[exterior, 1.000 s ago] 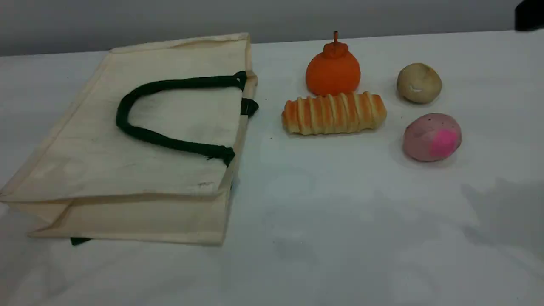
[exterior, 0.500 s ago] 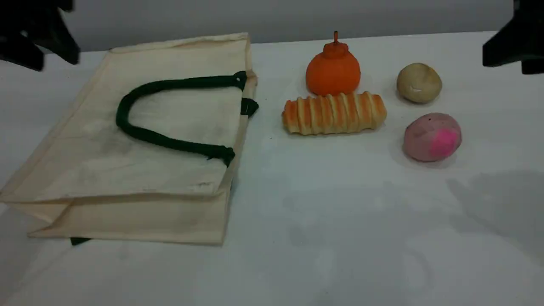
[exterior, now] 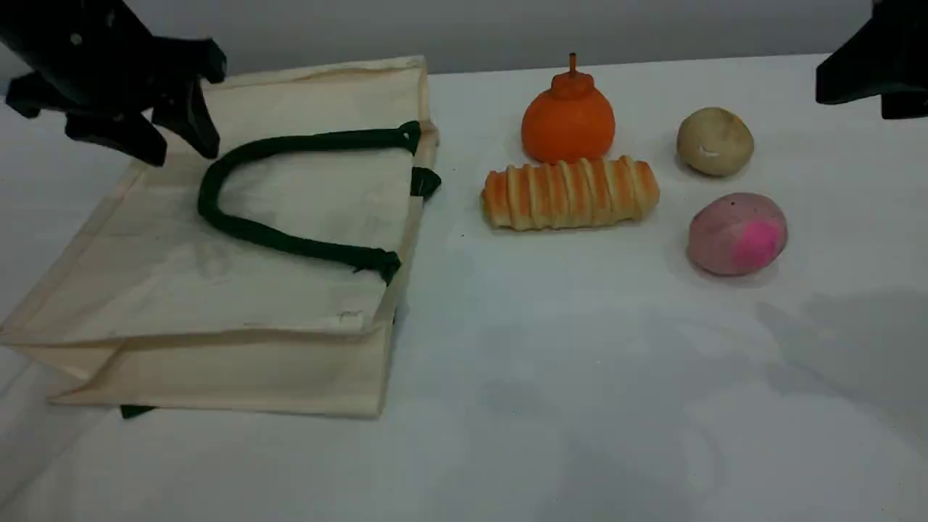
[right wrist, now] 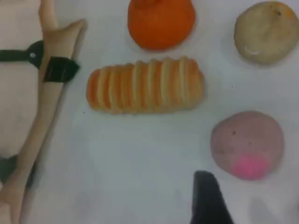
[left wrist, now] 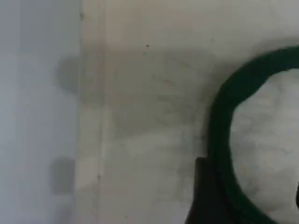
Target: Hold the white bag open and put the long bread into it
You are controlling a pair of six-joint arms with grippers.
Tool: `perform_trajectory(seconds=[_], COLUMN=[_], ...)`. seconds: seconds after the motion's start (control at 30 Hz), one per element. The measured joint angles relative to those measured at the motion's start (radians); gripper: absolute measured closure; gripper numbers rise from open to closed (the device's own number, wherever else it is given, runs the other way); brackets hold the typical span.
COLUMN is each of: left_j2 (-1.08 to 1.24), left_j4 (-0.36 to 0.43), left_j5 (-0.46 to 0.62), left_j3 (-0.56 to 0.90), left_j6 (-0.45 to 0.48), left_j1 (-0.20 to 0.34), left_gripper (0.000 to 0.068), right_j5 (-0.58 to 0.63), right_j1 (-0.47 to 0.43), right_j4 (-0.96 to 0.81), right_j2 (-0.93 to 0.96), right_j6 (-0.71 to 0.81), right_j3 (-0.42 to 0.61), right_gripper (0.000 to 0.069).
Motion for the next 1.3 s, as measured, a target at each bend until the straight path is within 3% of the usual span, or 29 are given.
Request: perform_trajectory(seconds=[0.37, 0.63, 1.07, 1.2, 1.3], left_j2=[0.070, 0.128, 0.218, 0.221, 0.221], left_j4=[-0.007, -0.009, -0.007, -0.009, -0.013], left_j5=[-0.033, -0.095, -0.102, -0.109, -0.111], left_j3=[0.000, 0.000, -0.001, -0.001, -0.001], left_j6=[0.021, 0.021, 0.018, 0.018, 0.015], left_j1=[-0.002, -0.032, -0.032, -0.032, -0.032], left_gripper=[0.0290, 0.0290, 0.0293, 0.0342, 0.0456], right_j5=[0.001, 0.001, 0.002, 0.002, 0.002], right_j1=[0.000, 0.000, 0.000, 0.000, 0.000], right_j4=[0.004, 0.004, 0.004, 0.005, 0.005], right_j2=[0.000, 0.000, 0.000, 0.000, 0.000], right_j6=[0.001, -0.004, -0.012, -0.014, -0.014], right_j3=[0.000, 0.000, 0.000, 0.000, 0.000], right_gripper=[0.0320, 0.0320, 0.0320, 0.0320, 0.0320])
